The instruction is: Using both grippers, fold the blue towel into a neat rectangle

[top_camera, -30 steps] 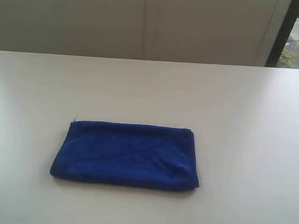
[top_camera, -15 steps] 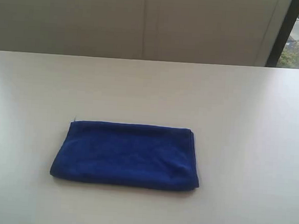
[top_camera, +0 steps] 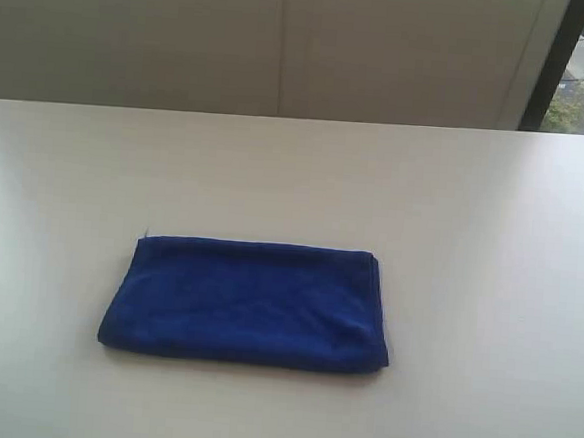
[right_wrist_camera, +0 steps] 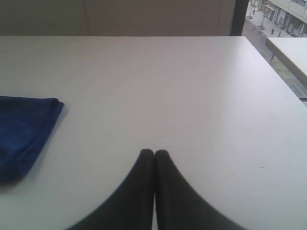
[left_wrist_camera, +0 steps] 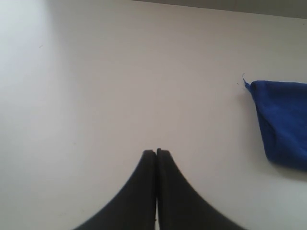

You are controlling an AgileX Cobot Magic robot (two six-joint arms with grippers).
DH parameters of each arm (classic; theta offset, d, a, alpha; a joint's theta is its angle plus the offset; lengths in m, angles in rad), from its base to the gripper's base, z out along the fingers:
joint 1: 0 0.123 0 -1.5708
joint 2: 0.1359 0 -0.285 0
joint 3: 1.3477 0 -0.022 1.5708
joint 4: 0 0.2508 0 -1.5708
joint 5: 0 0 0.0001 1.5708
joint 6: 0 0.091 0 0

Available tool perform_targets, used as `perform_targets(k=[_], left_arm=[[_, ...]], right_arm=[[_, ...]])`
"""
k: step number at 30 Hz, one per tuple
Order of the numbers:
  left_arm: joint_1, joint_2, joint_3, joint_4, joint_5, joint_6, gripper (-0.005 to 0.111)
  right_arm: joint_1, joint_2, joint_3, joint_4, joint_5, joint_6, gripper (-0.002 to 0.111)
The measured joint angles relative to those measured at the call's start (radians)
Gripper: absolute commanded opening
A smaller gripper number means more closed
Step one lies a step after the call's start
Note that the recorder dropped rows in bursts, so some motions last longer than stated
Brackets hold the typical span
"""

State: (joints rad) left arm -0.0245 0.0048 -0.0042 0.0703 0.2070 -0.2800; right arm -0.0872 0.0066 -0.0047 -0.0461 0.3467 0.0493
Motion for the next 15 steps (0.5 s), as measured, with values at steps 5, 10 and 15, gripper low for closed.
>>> perform_targets(k=[5,10,15], left_arm=[[0.000,0.000,0.000,0.000,0.000,0.000,0.000],[0.000,0.000,0.000,0.000,0.000,0.000,0.000],[0.000,0.000,0.000,0.000,0.000,0.000,0.000]], right_arm=[[0.039,0.000,0.000,0.002,0.000,-0.010,0.000],[0.042,0.000,0.000,0.002,0.000,-0.011,0.000],[0.042,0.000,0.000,0.002,0.000,-0.011,0.000]])
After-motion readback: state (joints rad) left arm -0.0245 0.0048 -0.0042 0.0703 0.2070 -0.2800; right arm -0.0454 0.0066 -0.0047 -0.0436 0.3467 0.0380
